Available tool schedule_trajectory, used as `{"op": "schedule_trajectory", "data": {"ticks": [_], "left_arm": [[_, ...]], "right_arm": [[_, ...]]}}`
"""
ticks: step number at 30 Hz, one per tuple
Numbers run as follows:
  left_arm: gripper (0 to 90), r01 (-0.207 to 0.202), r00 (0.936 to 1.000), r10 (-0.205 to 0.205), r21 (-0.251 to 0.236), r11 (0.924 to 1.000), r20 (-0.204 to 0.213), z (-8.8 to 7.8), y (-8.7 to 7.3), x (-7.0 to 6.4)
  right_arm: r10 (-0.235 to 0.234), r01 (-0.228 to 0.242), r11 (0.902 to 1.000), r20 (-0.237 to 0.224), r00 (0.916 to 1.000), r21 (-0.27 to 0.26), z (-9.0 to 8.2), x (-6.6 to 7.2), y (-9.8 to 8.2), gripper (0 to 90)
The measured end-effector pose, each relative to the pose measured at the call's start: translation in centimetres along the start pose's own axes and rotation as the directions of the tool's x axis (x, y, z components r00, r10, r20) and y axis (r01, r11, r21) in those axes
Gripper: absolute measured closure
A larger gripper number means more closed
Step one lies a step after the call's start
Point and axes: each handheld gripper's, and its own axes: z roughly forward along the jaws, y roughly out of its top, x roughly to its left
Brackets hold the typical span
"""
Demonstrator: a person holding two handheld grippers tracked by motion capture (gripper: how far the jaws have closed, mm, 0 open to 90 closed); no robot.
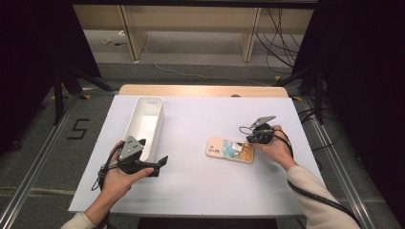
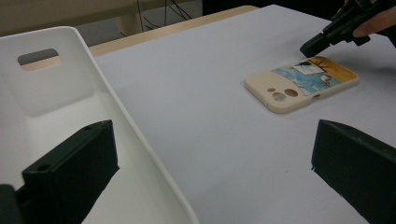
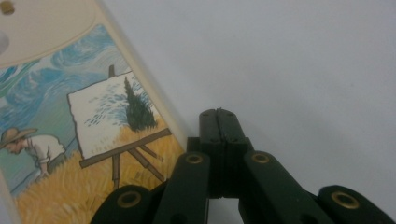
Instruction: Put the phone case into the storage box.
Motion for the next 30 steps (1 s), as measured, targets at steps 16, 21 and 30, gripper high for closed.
{"op": "schedule_trajectory", "data": {"ticks": [16, 21, 30], "left_arm": [[0.0, 0.000, 1.0000, 0.000, 0.000, 1.0000, 0.000, 0.0, 0.0, 0.0], [0.0, -0.002, 1.0000, 0.002, 0.000, 1.0000, 0.000, 0.0, 0.0, -0.1], [0.0, -0.004, 1.0000, 0.004, -0.001, 1.0000, 0.001, 0.0, 0.0, -0.1]], "right_arm": [[-0.136, 0.144, 0.9864, -0.090, 0.9865, 0.080, -2.7, 4.7, -2.1, 90.0], [-0.120, 0.131, 0.9869, -0.108, 0.9869, 0.095, -3.3, 5.6, -2.6, 90.0], [-0.090, 0.105, 0.9862, -0.121, 0.9885, 0.128, -4.0, 6.8, -2.9, 90.0]]}}
